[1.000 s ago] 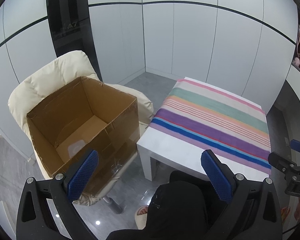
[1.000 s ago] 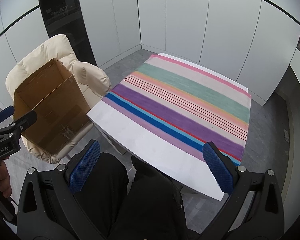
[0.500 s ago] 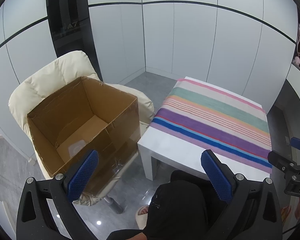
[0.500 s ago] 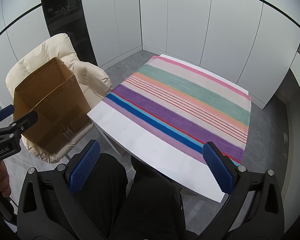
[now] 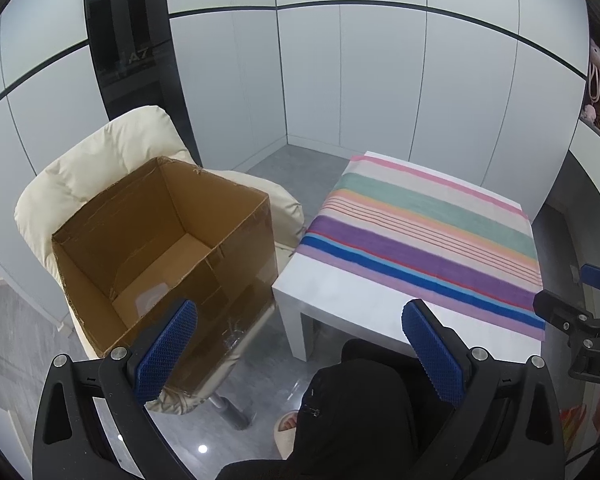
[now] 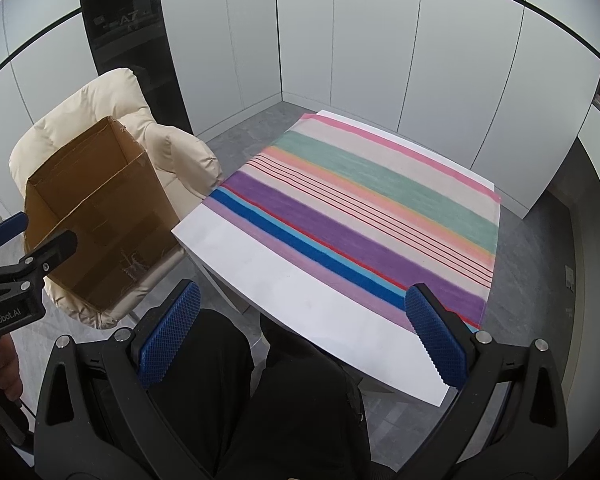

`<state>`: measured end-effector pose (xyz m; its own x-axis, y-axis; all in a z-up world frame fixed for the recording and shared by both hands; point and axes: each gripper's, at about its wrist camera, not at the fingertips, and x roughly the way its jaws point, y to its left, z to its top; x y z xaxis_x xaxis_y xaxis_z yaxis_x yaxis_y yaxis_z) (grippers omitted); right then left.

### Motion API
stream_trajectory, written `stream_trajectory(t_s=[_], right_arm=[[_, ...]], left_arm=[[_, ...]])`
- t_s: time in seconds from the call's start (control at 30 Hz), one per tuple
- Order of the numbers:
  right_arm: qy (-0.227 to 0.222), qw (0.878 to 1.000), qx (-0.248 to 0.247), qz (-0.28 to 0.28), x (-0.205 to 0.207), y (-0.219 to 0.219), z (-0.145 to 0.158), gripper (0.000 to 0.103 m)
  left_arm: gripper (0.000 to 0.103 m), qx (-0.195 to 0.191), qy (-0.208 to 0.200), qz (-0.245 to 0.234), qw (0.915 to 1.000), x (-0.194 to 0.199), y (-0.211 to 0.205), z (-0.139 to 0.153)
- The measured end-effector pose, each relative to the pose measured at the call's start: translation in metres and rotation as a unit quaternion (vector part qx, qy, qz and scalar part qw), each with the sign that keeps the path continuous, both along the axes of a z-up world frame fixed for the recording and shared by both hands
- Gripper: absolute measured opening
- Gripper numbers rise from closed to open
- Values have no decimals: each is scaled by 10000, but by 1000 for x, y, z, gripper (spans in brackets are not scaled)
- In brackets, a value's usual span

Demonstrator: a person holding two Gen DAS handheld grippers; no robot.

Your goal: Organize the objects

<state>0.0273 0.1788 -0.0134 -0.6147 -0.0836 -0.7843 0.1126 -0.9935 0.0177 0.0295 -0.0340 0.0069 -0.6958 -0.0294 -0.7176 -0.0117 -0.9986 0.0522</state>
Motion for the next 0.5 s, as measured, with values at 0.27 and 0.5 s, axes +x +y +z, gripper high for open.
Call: stream_trajectory(t_s=[0.27, 0.5], right_arm=[[-17, 10000, 40, 18, -1, -1, 0, 103], [-12, 10000, 23, 15, -1, -2, 0, 103]], left_arm=[[103, -39, 28, -22, 10000, -1, 2, 0], [103, -48, 43, -39, 10000, 0, 3, 0]])
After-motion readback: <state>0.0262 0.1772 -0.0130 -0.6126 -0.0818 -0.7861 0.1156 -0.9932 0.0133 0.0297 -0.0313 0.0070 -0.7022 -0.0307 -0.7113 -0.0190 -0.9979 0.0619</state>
